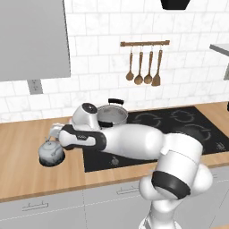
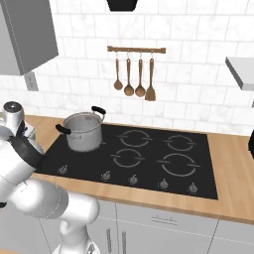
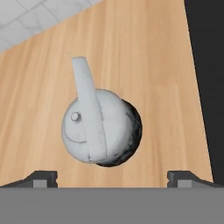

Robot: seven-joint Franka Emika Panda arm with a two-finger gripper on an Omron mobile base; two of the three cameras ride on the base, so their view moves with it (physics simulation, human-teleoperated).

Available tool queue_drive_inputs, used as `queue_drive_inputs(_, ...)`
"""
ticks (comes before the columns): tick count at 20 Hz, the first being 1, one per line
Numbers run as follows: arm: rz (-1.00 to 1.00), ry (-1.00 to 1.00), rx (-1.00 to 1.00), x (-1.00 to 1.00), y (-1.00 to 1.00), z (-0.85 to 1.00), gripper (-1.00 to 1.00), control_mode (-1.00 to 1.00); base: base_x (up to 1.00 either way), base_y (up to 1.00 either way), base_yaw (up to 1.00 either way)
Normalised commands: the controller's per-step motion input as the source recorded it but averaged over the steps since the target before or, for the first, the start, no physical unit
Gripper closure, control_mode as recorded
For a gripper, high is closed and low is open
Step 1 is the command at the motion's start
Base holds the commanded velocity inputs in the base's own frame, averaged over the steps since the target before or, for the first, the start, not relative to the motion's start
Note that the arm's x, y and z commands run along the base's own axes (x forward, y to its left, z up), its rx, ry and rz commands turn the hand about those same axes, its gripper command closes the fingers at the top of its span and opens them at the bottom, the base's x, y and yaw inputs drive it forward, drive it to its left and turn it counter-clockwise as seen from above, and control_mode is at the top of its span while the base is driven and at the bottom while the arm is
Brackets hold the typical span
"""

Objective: Pick the kettle from the counter and place it on a stove burner. Then turn the burner on.

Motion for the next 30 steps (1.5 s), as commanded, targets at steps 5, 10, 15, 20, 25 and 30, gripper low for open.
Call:
queue_drive_inputs(5,0.00,0.00,0.00,0.22,0.16,-0.14,-1.00,-1.00,0.00,0.00,0.00)
queue_drive_inputs(10,0.00,0.00,0.00,0.21,0.17,-0.15,-1.00,-1.00,0.00,0.00,0.00)
queue_drive_inputs(15,0.00,0.00,0.00,0.14,0.16,-0.10,-1.00,-1.00,0.00,0.00,0.00)
queue_drive_inputs(20,0.00,0.00,0.00,0.10,0.11,-0.05,1.00,-1.00,0.00,0.00,0.00)
queue_drive_inputs(25,-0.01,0.00,0.00,0.07,0.06,-0.03,1.00,-1.00,0.00,0.00,0.00)
queue_drive_inputs(30,-0.02,0.00,0.00,0.00,0.00,0.00,1.00,-1.00,0.00,0.00,0.00)
